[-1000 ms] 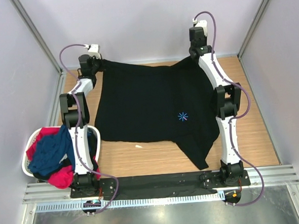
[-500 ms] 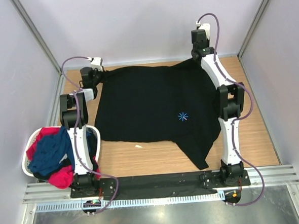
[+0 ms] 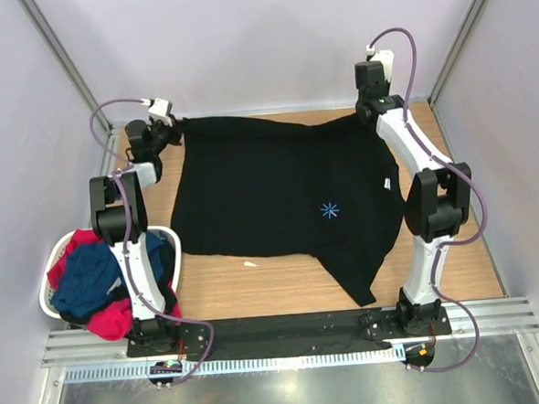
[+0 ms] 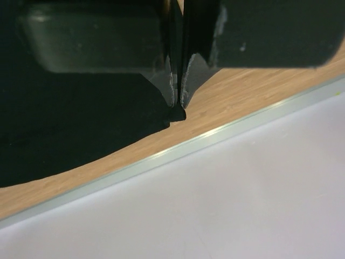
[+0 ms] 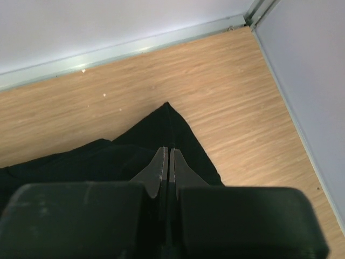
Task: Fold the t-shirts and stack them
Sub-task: Fold the tshirt
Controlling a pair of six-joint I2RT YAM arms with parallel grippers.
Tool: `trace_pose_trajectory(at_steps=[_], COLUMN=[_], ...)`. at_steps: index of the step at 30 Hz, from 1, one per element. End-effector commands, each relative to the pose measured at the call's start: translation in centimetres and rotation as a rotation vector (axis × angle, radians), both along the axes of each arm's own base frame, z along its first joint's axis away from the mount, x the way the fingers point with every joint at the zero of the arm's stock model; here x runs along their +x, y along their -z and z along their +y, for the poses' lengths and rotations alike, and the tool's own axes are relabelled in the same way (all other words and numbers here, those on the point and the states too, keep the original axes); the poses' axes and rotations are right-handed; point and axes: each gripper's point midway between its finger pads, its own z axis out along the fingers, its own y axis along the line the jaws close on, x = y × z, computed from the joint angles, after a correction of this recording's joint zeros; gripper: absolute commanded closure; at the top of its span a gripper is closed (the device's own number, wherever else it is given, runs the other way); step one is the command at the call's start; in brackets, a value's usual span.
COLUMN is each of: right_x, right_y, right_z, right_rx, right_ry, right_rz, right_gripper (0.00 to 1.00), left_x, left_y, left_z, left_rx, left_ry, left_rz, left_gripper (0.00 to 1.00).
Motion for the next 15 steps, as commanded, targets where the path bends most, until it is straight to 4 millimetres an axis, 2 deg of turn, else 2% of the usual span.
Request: trace_pose_trajectory(at_steps=[1,2,4,5,8,11,15], right_x=[-1.6,-2.4,-3.2,-3.8,-4.8,-5.5,-6.4], right_y=[-2.5,-1.2,-0.9,0.1,1.3,2.6,4.6], right_z=[0.5,0.5,0.4,0.3,0.1,0.3,0.7], right_rx=[0.05,0.049,0.061,0.061,0.071,0.093,0.129], right_ry=[0.011,0.014,0.025,0.029,0.046,0.055,0.063], right_rz=[-0.075,-0.043,-0.038,-0.016,0.01,0.046,0.087], right_gripper=[0.99,0.99,0.99,0.99,0.99,0.99,0.99], left_x=[-1.1,-1.5,-2.1,-2.3,-3.4,-4.1,-4.5], left_y=[-1.9,-1.5,-0.3,0.3,2.1,3.2,3.6], left_z=[0.4,0.5,0.4,0.3,0.5,0.9,1.4], left_rx=[0.046,0.062,0.084,0.095,0.149,0.183,0.227], left_ry=[0.057,0.062,0.082,0.087,0.104,0.117,0.135], left_rz=[-0.067,-0.062,-0.034,-0.021,0.009,0.026,0.029], left_gripper=[1.0,1.0,1.0,1.0,1.0,1.0,1.0])
